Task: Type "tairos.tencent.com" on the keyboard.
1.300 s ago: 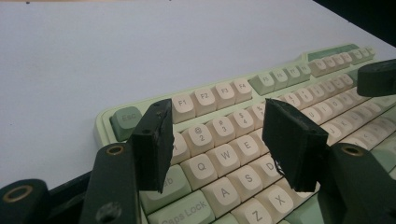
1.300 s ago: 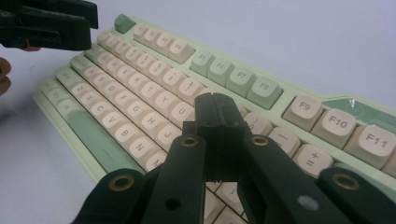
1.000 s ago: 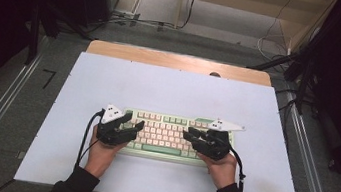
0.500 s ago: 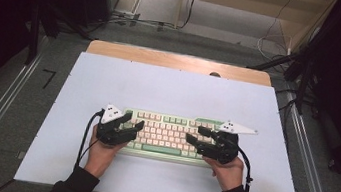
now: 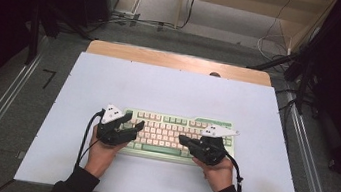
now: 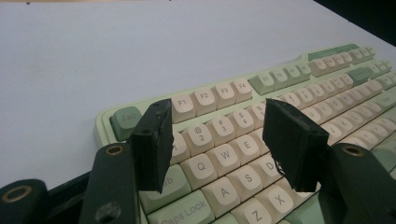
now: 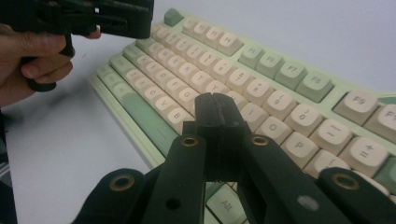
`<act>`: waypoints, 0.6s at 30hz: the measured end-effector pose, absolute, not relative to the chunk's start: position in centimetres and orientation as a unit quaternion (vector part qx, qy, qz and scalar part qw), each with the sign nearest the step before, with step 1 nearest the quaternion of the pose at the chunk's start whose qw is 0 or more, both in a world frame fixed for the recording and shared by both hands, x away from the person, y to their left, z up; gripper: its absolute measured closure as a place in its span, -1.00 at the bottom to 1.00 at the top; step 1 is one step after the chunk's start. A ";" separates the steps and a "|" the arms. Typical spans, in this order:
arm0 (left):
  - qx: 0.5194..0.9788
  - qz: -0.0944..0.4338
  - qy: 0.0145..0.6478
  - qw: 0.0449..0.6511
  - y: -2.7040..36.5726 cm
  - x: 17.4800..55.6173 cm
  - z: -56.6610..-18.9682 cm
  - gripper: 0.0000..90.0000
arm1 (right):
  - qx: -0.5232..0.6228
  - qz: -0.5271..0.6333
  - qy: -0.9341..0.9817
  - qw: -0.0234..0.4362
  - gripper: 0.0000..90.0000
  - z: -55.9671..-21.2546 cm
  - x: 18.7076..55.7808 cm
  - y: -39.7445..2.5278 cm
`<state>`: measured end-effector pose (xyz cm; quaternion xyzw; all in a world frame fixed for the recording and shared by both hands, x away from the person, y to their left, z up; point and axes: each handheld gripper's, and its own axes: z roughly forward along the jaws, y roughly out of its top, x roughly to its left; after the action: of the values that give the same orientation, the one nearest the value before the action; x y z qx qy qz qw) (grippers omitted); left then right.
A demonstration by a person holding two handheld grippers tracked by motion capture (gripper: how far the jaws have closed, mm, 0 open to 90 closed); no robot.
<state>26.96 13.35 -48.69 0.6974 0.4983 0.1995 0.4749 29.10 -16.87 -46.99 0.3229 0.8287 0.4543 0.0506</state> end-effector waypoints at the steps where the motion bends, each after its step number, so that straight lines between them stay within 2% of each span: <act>1: 0.698 0.199 0.498 0.475 13.3 27.0 -48.7 -0.03 | 0.321 0.451 0.831 0.050 0.95 -47.1 29.1 -16.6; 18: 0.698 0.199 0.498 0.475 13.3 27.0 -48.7 -0.03 | 0.313 0.408 0.855 0.060 0.95 -48.7 29.4 -14.9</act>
<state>26.97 13.26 -48.74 0.6982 0.4975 0.1987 0.4749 29.41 -14.92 -48.71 0.3134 0.8553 0.4082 0.0605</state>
